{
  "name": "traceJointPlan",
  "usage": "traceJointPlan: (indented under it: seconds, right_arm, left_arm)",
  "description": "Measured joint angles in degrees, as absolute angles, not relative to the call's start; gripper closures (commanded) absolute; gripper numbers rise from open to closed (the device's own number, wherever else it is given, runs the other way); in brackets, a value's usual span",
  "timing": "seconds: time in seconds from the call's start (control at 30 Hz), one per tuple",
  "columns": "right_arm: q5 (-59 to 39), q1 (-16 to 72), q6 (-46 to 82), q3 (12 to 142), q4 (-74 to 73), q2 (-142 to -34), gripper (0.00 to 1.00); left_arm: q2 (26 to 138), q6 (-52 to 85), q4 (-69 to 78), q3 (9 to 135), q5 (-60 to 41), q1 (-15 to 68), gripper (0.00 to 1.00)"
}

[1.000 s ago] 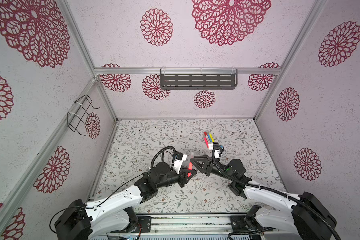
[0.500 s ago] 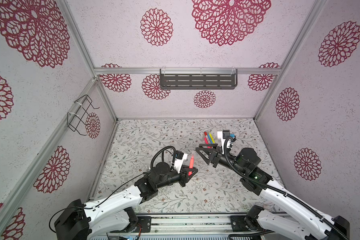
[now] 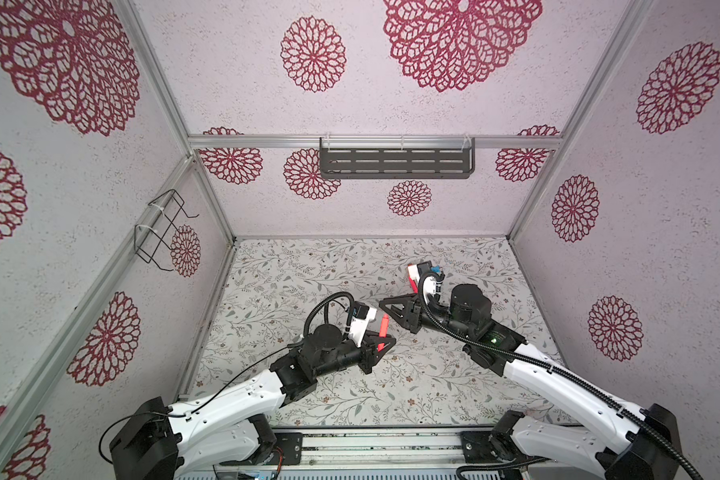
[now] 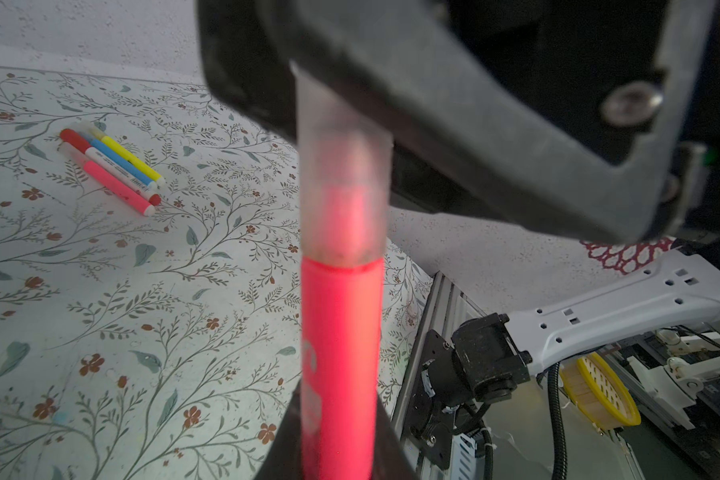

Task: Insert the pens into the pen caps
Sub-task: 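Slide right gripper down to grip the capped pink marker body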

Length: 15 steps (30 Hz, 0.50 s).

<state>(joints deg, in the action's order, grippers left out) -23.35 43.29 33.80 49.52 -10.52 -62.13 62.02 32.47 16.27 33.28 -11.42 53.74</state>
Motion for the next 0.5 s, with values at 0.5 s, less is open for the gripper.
traceJointPlan:
  seconds: [0.5]
  right_arm:
    - [4.7,57.2,42.7,35.3,-28.0,-64.1,1.00]
  left_arm:
    - [61.9,32.2,6.4,32.8,-14.8,50.4,1.00]
